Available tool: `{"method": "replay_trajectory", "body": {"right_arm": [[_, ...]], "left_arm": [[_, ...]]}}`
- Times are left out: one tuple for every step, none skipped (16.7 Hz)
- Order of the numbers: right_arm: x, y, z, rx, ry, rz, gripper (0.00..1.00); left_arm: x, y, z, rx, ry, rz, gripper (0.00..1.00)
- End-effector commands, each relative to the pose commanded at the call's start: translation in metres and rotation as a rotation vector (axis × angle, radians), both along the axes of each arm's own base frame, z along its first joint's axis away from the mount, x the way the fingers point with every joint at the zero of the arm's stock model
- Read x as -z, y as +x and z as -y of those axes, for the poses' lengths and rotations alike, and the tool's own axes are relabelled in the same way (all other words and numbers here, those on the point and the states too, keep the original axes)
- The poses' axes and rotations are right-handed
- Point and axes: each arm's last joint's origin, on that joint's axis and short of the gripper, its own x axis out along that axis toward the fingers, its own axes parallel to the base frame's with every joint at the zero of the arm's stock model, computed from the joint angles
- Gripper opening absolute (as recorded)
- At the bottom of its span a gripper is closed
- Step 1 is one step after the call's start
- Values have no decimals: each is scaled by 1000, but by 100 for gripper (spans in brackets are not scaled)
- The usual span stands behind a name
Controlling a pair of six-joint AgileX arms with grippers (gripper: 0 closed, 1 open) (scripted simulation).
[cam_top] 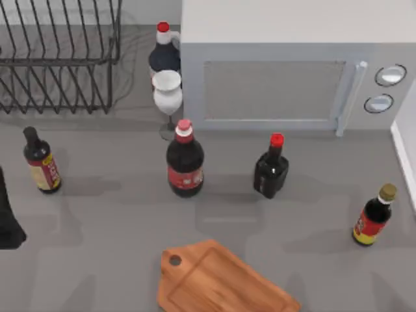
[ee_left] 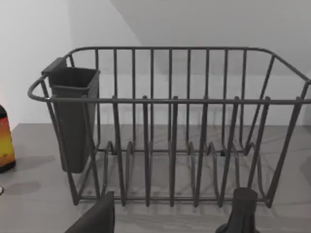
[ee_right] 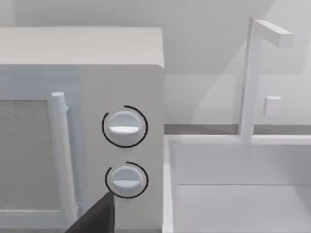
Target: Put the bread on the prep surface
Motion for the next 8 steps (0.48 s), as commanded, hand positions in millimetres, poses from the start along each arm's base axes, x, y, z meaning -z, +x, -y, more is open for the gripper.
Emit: {"method": "replay_trajectory", "body": {"right_arm": [[0,0,0,0,0,0,100],[0,0,0,0,0,0,100],[0,0,0,0,0,0,100],[0,0,0,0,0,0,100],[0,0,0,0,0,0,100],[0,0,0,0,0,0,100],[0,0,0,0,0,0,100],[0,0,0,0,0,0,100]], "left_arm": [[0,0,0,0,0,0,100],[0,0,0,0,0,0,100],[-2,0,0,-3,1,-7,100],[-6,0,-1,-7,3,-21,100],[-12,0,-1,-13,7,-42,100],[-19,1,-2,-20,11,-70,100],[-29,3,-3,-27,15,-106,100],[-39,6,-4,-35,20,-150,100]]}}
